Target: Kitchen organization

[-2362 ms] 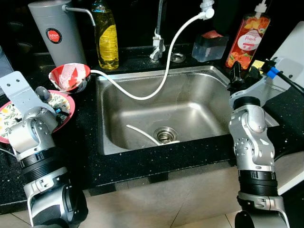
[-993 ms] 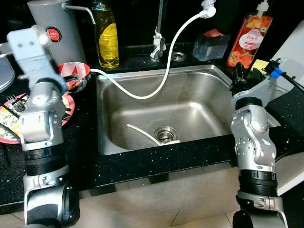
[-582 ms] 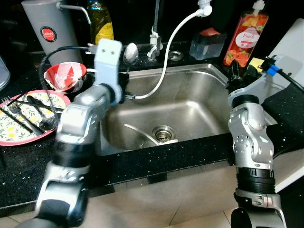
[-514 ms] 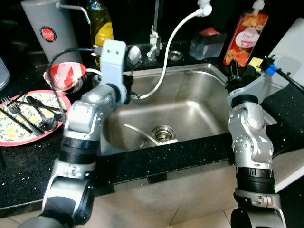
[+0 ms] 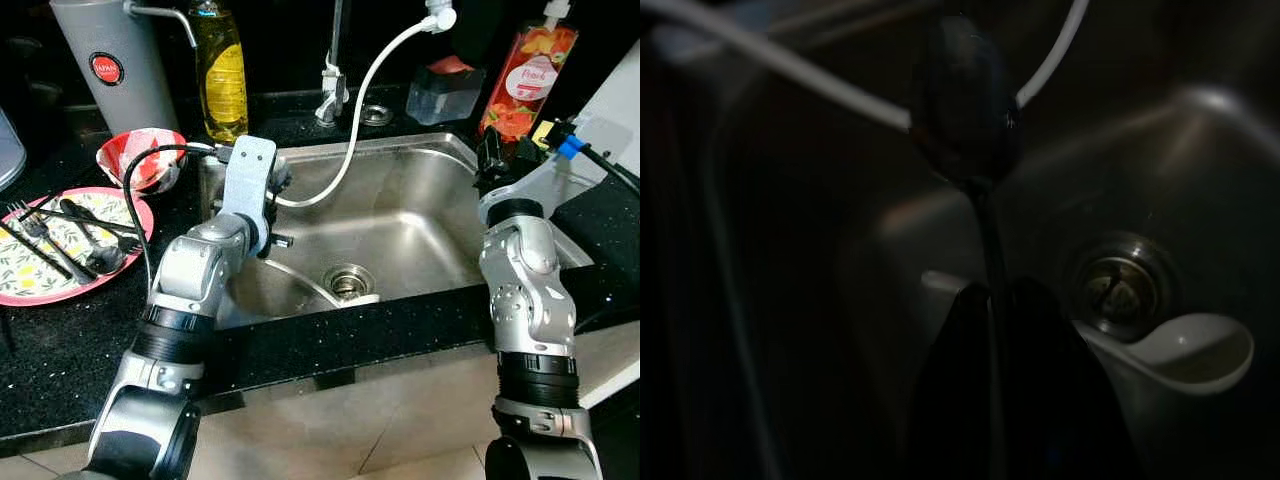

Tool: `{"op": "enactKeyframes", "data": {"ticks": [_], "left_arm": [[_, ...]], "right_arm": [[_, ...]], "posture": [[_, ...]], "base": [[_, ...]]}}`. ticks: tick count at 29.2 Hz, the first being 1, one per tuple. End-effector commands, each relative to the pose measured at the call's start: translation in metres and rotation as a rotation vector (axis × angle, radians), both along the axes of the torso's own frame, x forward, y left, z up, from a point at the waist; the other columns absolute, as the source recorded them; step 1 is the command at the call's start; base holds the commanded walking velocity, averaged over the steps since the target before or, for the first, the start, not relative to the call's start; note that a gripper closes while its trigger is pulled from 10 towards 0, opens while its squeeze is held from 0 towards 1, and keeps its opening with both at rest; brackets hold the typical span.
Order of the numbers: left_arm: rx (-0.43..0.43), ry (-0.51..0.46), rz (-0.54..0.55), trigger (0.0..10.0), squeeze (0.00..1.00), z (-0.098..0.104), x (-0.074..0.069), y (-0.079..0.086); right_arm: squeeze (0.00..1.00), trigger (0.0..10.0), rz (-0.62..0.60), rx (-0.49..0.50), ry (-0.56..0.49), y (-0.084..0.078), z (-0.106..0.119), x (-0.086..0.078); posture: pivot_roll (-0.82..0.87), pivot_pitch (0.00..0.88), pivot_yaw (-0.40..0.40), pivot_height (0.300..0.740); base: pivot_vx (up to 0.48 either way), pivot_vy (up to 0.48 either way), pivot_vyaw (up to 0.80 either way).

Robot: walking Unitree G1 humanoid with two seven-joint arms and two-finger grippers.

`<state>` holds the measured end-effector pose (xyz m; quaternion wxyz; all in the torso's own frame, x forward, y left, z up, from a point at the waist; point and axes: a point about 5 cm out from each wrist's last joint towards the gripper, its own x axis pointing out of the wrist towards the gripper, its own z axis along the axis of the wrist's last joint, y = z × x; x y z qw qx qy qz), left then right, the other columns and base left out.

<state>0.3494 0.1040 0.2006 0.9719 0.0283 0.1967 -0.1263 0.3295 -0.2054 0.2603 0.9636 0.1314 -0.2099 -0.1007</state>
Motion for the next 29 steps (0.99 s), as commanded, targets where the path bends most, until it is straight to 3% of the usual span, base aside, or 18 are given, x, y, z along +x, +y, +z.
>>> {"op": "enactKeyframes", "data": {"ticks": [1, 6, 7, 8, 10, 11, 13, 16, 22, 23, 24, 25, 29], "left_arm": [[-0.023, 0.025, 0.017, 10.0, 1.0, -0.005, -0.002, 0.002], [-0.067, -0.003, 0.013, 10.0, 1.0, 0.003, -0.003, 0.001], [-0.058, -0.092, 0.028, 10.0, 0.0, 0.015, -0.001, 0.002], [-0.058, -0.092, 0.028, 10.0, 0.0, 0.015, -0.001, 0.002], [0.006, -0.235, 0.05, 10.0, 0.0, 0.032, 0.001, 0.004], [0.006, -0.235, 0.05, 10.0, 0.0, 0.032, 0.001, 0.004], [0.099, -0.431, 0.092, 10.0, 0.0, 0.057, -0.001, 0.008], [0.12, -0.47, 0.118, 10.0, 0.0, 0.061, -0.002, 0.01], [0.067, -0.467, 0.107, 10.0, 0.0, 0.057, -0.004, 0.011], [-0.013, -0.555, 0.086, 10.0, 0.0, 0.065, -0.009, 0.01], [-0.013, -0.555, 0.086, 10.0, 0.0, 0.065, -0.009, 0.01], [-0.061, -0.647, 0.082, 10.0, 0.0, 0.073, -0.013, 0.011], [-0.055, -0.748, 0.098, 10.0, 0.0, 0.077, -0.017, 0.016]], "right_arm": [[0.0, 10.0, -0.007, 0.004, 0.015, -0.002, -0.002, -0.001], [0.0, 10.0, -0.008, 0.004, 0.017, -0.003, -0.003, -0.001], [0.0, 10.0, -0.005, 0.005, 0.016, -0.002, -0.002, 0.0], [0.0, 10.0, -0.005, 0.005, 0.016, -0.002, -0.002, 0.0], [0.0, 10.0, -0.002, 0.006, 0.013, -0.001, -0.002, 0.0], [0.0, 10.0, -0.002, 0.006, 0.013, -0.001, -0.002, 0.0], [0.0, 10.0, 0.0, 0.007, 0.011, 0.0, -0.001, 0.0], [0.0, 10.0, 0.001, 0.007, 0.01, 0.0, -0.001, 0.0], [0.0, 10.0, -0.001, 0.007, 0.01, 0.0, -0.002, -0.001], [0.0, 10.0, -0.001, 0.007, 0.01, 0.001, -0.002, -0.001], [0.0, 10.0, -0.001, 0.007, 0.01, 0.001, -0.002, -0.001], [0.0, 10.0, 0.001, 0.006, 0.01, 0.001, -0.003, -0.002], [0.0, 10.0, 0.005, 0.006, 0.011, 0.002, -0.003, -0.002]], "posture": [[0.06, 0.0, -0.014, 0.74], [0.06, 0.0, -0.017, 0.74], [0.06, 0.0, -0.017, 0.74], [0.06, 0.0, -0.017, 0.74], [0.06, 0.0, -0.017, 0.74], [0.06, 0.0, -0.017, 0.74], [0.06, 0.0, -0.017, 0.74], [0.06, 0.0, -0.017, 0.74], [0.06, 0.0, -0.013, 0.74], [0.06, 0.0, -0.009, 0.74], [0.06, 0.0, -0.009, 0.74], [0.05, 0.0, -0.008, 0.74], [0.05, 0.0, -0.008, 0.74]], "base": [[0.0, 0.0, 0.0], [0.0, 0.0, 0.0], [0.0, 0.0, 0.0], [0.0, 0.0, 0.0], [0.0, 0.0, 0.0], [0.0, 0.0, 0.0], [0.0, 0.0, 0.0], [0.0, 0.0, 0.0], [0.0, 0.0, 0.0], [0.0, 0.0, 0.0], [0.0, 0.0, 0.0], [0.0, 0.0, 0.0], [0.0, 0.0, 0.0]]}}
